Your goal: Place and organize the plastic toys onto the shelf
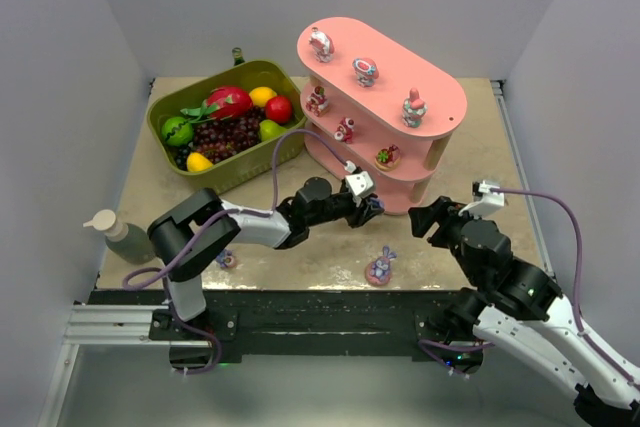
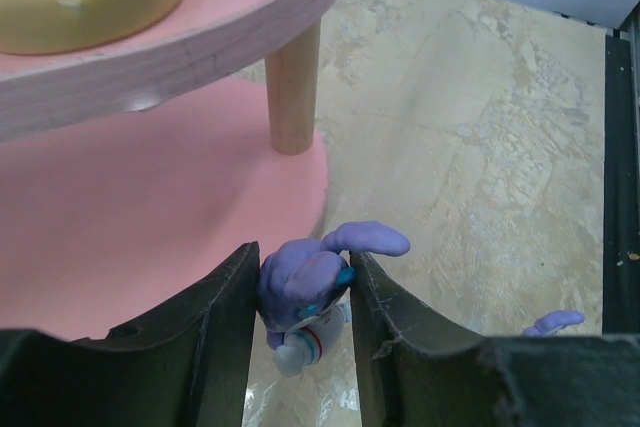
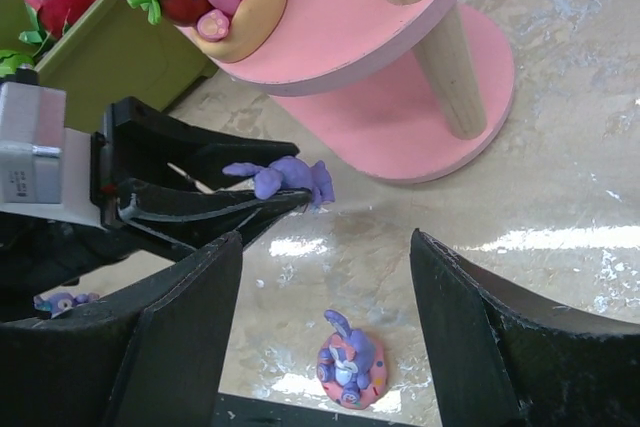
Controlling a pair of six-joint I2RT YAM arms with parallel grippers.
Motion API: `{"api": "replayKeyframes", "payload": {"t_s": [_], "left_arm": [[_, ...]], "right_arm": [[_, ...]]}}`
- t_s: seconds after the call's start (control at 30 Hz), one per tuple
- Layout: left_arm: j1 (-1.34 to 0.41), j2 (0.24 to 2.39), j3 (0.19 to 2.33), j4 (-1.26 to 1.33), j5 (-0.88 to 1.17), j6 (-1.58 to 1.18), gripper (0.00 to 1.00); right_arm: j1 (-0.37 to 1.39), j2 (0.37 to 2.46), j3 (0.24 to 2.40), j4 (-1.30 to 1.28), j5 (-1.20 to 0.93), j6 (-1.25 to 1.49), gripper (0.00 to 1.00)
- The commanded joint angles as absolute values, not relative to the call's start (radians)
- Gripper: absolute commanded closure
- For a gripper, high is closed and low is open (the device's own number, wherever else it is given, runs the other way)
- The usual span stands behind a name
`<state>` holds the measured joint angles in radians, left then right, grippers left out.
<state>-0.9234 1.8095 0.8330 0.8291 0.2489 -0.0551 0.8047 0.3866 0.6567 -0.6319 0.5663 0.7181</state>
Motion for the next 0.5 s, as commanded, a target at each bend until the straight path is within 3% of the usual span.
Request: {"api": "replayKeyframes", "payload": {"t_s": [0.0,0.47], "left_arm": [[-0.899,1.853,0.888,0.960,0.316,-0.011,1.00],[-0.882,1.991,1.043,0.839,0.285,0.074,1.00]], "right_arm": [[0.802,0.396,0.699,-0.624,0.607,0.712,0.28],[0.802,0.410,0.698,-0.623,0.611,0.709,0.28]]}}
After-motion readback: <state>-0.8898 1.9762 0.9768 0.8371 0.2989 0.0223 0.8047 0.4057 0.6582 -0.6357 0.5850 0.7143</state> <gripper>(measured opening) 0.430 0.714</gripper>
